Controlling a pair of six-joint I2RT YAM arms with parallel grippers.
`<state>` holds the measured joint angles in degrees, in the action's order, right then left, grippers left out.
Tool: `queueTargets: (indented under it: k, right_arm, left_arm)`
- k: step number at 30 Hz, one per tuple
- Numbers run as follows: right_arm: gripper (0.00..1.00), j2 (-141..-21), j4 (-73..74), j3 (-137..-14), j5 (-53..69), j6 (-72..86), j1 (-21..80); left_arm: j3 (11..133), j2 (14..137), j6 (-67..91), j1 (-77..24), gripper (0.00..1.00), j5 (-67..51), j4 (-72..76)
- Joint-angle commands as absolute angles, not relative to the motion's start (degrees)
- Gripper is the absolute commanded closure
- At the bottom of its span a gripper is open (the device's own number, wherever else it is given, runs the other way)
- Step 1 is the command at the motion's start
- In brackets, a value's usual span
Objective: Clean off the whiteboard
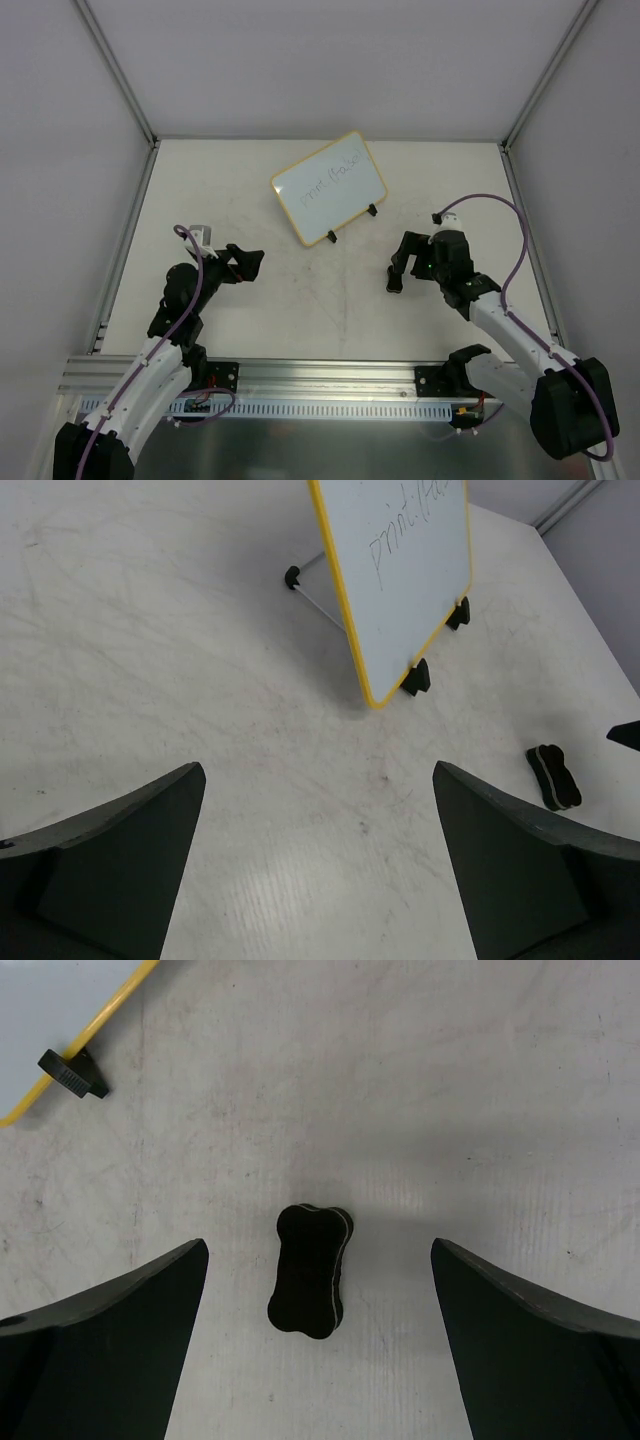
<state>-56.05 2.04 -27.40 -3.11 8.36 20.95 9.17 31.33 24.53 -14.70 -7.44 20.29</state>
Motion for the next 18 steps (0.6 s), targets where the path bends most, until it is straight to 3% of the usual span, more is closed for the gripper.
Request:
queueTargets:
  k: [1, 7, 13, 18]
  right_arm:
    - [0.01, -56.69, 2.28, -29.09, -6.33, 7.30, 21.45]
    - [0.01, -59.85, 5.17, -32.42, -4.91, 5.36, 22.41]
    - [0.18, -64.95, 8.26, -35.59, -8.17, 4.83, 25.31]
    - [0.25, -67.67, 10.02, -37.26, -11.77, 4.75, 27.86]
  left_arm:
    - [9.93, 30.15, 24.00, -15.12, 0.01, -8.61, 22.50]
    - [9.40, 29.09, 23.99, -15.21, 0.01, -8.09, 22.50]
    - [9.49, 29.09, 23.91, -15.21, 0.01, -8.09, 22.50]
    - [9.67, 29.62, 23.91, -15.12, 0.01, -8.09, 22.50]
